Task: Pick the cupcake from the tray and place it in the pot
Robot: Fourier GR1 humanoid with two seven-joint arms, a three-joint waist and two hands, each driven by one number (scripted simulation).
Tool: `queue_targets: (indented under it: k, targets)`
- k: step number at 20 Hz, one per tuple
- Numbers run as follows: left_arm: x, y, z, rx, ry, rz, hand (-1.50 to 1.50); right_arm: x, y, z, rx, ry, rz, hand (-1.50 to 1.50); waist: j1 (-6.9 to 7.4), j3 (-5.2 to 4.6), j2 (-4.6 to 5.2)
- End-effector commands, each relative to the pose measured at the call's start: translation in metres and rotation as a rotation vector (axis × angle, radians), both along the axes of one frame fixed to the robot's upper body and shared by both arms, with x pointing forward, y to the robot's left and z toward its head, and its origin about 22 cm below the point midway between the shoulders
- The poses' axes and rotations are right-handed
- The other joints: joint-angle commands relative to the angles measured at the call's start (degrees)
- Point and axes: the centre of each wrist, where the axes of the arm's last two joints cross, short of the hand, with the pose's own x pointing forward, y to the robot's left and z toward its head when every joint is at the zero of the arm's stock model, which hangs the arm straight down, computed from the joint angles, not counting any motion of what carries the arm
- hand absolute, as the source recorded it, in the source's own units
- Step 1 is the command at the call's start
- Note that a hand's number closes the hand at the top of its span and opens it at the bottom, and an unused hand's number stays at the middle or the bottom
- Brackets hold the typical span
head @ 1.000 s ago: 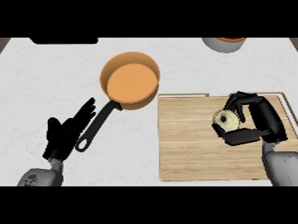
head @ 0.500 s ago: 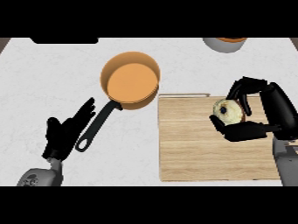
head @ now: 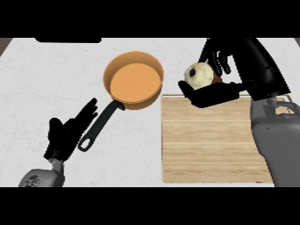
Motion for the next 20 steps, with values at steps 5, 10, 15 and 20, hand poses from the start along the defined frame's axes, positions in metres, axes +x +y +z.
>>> queue_targets:
  k: [5, 10, 15, 20]
  targets:
    - [-0.003, -0.002, -0.007, 0.004, 0.036, -0.004, 0.00, 0.025, 0.072, 0.022, -0.195, 0.076, 0.006, 1.50, -0.11, -0.03, 0.10]
    - [0.009, -0.010, -0.021, 0.007, 0.018, 0.000, 0.00, 0.061, 0.111, 0.060, -0.285, 0.109, 0.038, 1.50, 0.34, -0.10, 0.54]
    - [-0.003, 0.004, -0.008, -0.002, 0.024, -0.012, 0.00, 0.076, 0.132, 0.013, -0.545, 0.093, -0.042, 1.50, 1.15, -0.09, 0.50]
    - [0.011, -0.010, 0.004, 0.007, 0.020, -0.028, 0.00, 0.082, 0.172, 0.004, -0.764, 0.122, -0.092, 1.50, 1.73, -0.09, 0.69]
